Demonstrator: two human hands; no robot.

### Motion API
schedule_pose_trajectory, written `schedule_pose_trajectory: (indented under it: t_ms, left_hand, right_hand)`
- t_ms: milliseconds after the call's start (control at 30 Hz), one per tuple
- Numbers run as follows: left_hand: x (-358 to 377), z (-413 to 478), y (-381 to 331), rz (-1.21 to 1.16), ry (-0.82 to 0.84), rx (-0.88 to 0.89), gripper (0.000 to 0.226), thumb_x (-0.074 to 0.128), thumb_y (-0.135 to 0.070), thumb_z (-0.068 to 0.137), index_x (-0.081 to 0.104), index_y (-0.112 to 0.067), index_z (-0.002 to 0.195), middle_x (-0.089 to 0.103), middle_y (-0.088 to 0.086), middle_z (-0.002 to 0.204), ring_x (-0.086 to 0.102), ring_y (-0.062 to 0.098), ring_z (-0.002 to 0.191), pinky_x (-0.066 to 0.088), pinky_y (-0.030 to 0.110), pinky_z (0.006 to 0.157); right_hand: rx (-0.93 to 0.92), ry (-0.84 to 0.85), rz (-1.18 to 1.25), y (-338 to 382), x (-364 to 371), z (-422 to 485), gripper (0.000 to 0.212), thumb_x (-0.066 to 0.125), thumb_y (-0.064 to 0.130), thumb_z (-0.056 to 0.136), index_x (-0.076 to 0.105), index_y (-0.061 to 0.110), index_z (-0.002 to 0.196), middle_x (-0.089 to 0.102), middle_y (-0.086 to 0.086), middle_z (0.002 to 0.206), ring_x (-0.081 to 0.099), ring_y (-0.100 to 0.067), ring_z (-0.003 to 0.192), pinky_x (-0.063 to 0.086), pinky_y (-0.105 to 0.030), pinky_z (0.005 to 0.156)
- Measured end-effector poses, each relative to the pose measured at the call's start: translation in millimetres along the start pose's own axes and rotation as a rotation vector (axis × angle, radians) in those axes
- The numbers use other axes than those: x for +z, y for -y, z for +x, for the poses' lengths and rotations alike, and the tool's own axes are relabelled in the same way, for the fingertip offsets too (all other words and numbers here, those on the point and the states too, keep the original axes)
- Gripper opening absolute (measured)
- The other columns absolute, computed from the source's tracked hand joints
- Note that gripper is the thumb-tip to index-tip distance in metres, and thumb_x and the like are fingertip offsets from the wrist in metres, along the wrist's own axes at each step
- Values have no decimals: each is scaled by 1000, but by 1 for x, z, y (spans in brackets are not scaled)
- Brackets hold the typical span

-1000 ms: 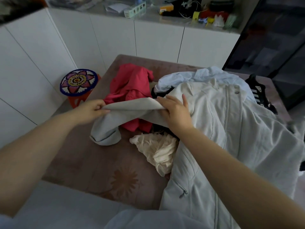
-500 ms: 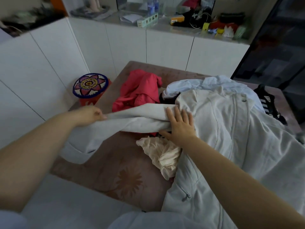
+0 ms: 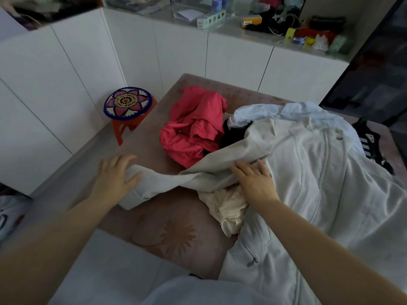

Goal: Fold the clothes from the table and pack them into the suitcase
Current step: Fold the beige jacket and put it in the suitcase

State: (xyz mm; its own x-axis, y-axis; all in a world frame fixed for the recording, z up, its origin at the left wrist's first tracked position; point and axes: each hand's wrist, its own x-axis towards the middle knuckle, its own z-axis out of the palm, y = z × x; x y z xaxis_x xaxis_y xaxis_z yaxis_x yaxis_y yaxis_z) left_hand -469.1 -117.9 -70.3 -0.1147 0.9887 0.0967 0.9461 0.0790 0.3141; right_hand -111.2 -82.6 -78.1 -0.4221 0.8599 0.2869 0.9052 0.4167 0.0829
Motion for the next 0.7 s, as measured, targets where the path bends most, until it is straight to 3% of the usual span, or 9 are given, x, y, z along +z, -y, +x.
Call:
schedule_pose_trajectory:
  t_ms: [100,200,300,367,433,500,567,633,700]
  left_hand:
    - [17,-9,31,22,275,-259,103,53,-79,68,25,-17,146,30,14,149,29,35,135,20,50,111]
    - [29,-12,32,-249,365,-374,116,67,-76,57,23,-15,146,38,13,144,42,33,128,36,49,104]
    - [28,-8,14,-208,337,-415,77,72,-42,78,39,-5,138,49,17,135,49,33,121,41,40,97]
    - [14,0,-1,-108,389,-408,48,62,-42,86,58,-6,116,62,15,111,58,31,104,45,36,83]
    - [-8,7,-22,-138,470,-357,35,56,-45,89,61,-10,85,60,9,85,58,23,79,40,30,64]
    - [-34,13,-50,-213,532,-286,40,55,-44,90,53,-10,69,53,5,71,50,17,64,32,28,56]
    - [-59,15,-88,-359,543,-193,37,55,-42,90,54,-11,70,52,3,70,48,15,65,33,29,62]
    - [-79,16,-129,-623,556,-150,28,55,-35,92,65,-14,78,64,3,81,56,14,77,39,31,77]
    - [-90,19,-166,-816,580,-77,26,54,-28,93,71,-12,81,71,6,84,62,15,81,43,31,81]
  right_hand:
    - [-46,-59,-65,-2,1,0,37,60,14,74,71,17,108,71,-2,109,70,-19,95,33,-47,98]
    - [-23,24,-19,3,2,1,50,77,6,65,68,12,113,69,-5,113,68,-21,100,28,-49,100]
    - [32,202,129,18,-8,0,57,63,7,83,47,12,138,49,-7,141,48,-21,129,3,-42,112]
    - [30,239,261,31,-16,0,58,53,16,90,35,17,145,32,-5,152,30,-20,140,-10,-36,112]
    - [7,268,369,47,-30,3,61,55,29,91,30,24,146,23,-2,155,20,-18,143,-8,-35,115]
    - [-42,271,519,67,-48,6,74,61,42,87,22,30,148,17,1,157,14,-17,144,-3,-39,116]
    - [-59,243,742,88,-67,8,97,70,50,77,9,31,150,13,4,158,11,-15,145,6,-39,117]
    - [42,226,1015,104,-87,10,117,78,51,68,-3,29,151,13,9,157,13,-9,144,16,-32,116]
    - [190,127,1232,106,-104,9,119,81,38,70,-6,28,150,25,12,152,27,-1,138,28,-24,111]
